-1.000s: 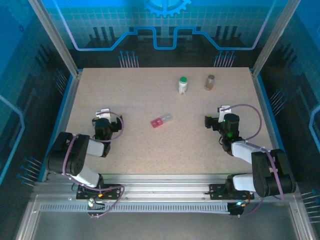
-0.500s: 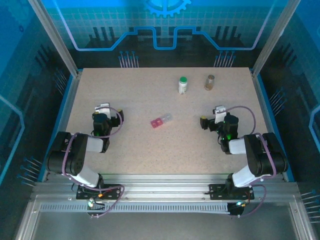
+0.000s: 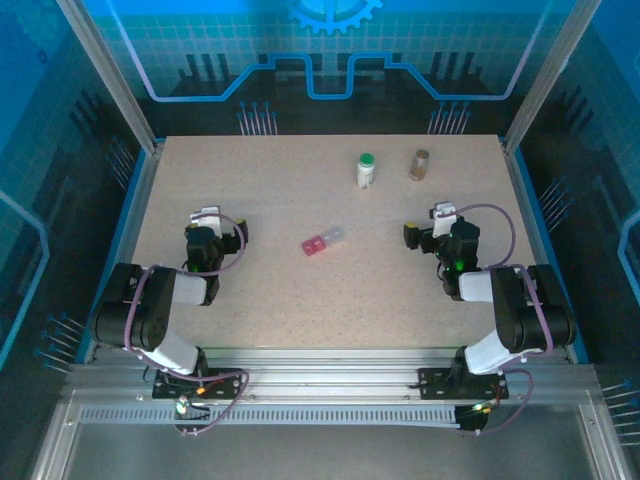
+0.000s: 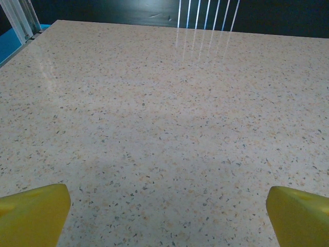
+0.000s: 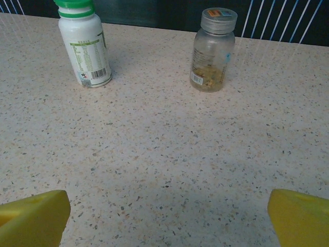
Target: Sort the pills into containers
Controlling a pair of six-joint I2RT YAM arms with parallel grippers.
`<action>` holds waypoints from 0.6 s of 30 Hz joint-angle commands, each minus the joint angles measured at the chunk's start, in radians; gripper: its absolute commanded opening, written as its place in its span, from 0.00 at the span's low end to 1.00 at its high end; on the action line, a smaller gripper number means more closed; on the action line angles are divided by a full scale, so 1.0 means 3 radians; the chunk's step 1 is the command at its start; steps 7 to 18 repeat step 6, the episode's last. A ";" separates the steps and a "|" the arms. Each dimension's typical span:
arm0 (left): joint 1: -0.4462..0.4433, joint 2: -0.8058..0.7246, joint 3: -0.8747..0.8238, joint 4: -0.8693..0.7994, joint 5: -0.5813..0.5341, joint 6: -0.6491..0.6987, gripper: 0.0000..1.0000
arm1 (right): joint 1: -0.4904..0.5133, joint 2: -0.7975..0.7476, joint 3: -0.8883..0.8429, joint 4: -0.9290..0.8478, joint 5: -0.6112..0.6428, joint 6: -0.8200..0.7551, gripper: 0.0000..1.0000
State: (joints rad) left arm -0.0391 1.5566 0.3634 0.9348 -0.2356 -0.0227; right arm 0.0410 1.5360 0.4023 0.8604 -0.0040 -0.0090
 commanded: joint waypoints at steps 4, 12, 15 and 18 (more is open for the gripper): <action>0.0026 -0.0024 0.0065 -0.0043 0.0130 0.0049 0.99 | 0.0035 -0.0007 0.0020 -0.0006 0.0039 -0.0025 1.00; 0.0028 -0.0024 0.0054 -0.0020 0.0144 0.0051 0.99 | 0.0035 -0.0007 0.0019 -0.0004 0.0039 -0.0022 1.00; 0.0028 -0.0024 0.0054 -0.0020 0.0144 0.0051 0.99 | 0.0035 -0.0007 0.0019 -0.0004 0.0039 -0.0022 1.00; 0.0028 -0.0024 0.0054 -0.0020 0.0144 0.0051 0.99 | 0.0035 -0.0007 0.0019 -0.0004 0.0039 -0.0022 1.00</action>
